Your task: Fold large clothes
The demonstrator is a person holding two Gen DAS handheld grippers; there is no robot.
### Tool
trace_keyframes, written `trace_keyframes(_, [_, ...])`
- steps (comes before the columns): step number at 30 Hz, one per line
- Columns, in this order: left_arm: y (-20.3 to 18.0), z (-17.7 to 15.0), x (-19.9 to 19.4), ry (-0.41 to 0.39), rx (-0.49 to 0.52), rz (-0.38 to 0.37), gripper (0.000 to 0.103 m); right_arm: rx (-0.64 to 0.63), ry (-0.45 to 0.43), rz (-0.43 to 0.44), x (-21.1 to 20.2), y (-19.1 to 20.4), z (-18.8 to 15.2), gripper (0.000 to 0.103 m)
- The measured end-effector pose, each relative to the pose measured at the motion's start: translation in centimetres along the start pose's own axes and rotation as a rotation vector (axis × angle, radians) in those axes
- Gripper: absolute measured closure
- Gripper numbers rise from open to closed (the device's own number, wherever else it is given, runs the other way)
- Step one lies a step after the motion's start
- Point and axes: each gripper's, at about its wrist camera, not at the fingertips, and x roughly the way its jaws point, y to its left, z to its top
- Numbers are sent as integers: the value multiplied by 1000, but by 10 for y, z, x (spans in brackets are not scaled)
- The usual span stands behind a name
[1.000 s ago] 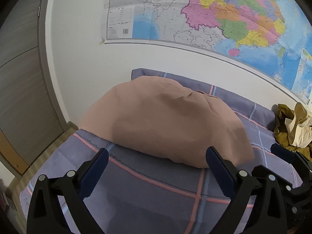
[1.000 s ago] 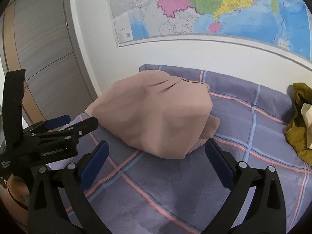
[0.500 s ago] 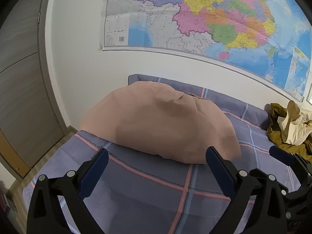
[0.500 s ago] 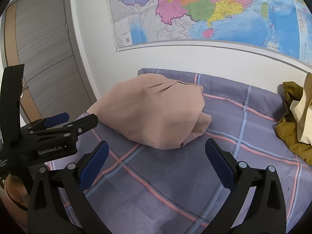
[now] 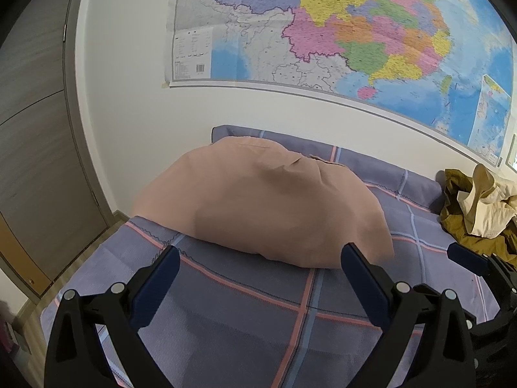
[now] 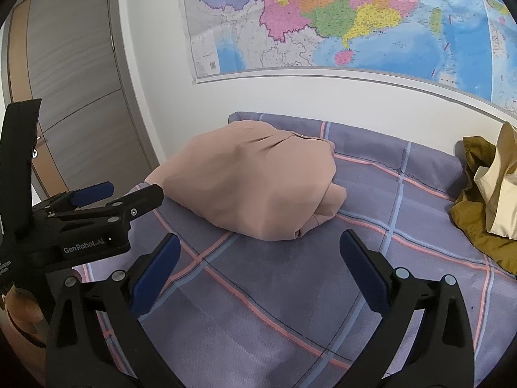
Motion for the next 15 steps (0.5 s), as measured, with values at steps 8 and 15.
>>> trace_keyframes(8, [-3,-1,-2,-6,1,3,7,-3,-4,-6,-3,-1,-2,5])
trace_keyframes(15, [-5,-2,-4,-3,1,3,7,-3,-4,-7,-4,-2,-2,5])
